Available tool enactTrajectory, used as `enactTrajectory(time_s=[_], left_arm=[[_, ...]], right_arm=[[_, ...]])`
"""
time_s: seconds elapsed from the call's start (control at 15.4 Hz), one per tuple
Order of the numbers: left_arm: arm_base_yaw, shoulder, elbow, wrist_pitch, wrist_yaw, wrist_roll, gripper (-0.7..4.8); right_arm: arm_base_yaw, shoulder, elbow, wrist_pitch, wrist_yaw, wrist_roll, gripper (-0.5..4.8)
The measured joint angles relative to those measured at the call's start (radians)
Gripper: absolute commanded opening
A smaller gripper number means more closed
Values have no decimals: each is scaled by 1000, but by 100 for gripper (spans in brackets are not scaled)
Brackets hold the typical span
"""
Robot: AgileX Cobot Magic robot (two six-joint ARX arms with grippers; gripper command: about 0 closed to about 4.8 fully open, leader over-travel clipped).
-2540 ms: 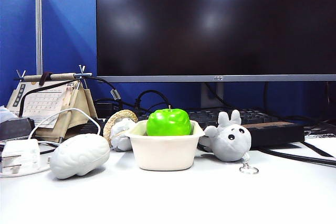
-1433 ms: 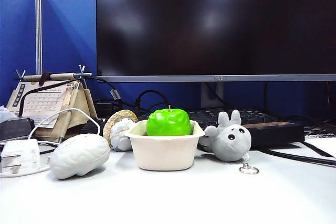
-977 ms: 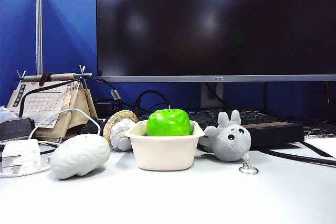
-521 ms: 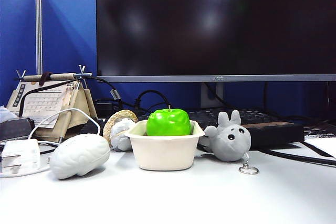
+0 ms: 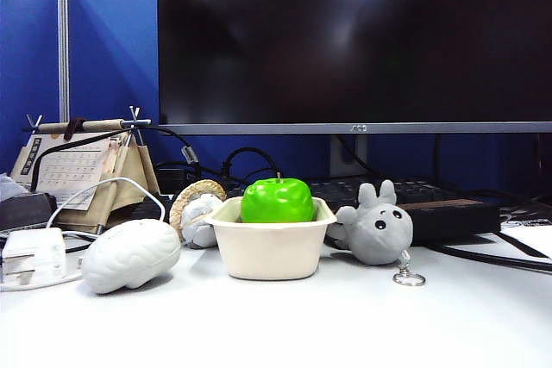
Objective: Place the tilting octopus upright.
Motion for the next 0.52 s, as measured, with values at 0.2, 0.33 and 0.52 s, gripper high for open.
enactTrajectory(time_s=[0.2,0.33,0.52], left_arm=[[-108,71,0,26,-2,0,-5],[-205,115,-3,68,11,2,-5],[-267,138,-1,133,-32,3,-5]], right_arm=[[26,63,-93,5,5,-22,8],[98,82,-223,93,-3,-16,8],[176,88,-344,211,-10,6,9]])
